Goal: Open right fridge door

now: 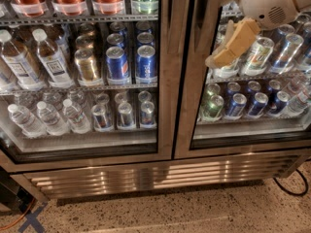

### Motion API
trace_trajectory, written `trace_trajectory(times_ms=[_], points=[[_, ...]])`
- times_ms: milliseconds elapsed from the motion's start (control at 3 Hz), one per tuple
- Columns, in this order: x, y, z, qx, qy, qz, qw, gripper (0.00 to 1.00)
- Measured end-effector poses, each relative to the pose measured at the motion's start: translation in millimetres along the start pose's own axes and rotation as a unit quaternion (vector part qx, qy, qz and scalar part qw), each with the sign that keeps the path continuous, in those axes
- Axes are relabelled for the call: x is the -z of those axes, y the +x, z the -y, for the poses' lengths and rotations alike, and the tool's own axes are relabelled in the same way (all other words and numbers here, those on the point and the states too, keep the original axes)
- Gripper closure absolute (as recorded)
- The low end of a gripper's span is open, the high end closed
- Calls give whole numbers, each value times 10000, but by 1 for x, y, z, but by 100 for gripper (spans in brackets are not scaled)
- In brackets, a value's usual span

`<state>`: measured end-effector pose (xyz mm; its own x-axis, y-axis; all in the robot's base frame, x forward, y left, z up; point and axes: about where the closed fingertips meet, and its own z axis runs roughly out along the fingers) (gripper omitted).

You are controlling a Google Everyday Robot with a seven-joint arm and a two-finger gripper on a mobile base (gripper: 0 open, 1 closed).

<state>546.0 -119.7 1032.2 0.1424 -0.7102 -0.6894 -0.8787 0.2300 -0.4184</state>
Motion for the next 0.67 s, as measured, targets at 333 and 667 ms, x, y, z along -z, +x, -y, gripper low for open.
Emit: trace_trajectory(times_ms=[333,667], points=[[2,-1,-3,0,0,0,10000,0],[3,-4,-4,15,48,146,9999,0]])
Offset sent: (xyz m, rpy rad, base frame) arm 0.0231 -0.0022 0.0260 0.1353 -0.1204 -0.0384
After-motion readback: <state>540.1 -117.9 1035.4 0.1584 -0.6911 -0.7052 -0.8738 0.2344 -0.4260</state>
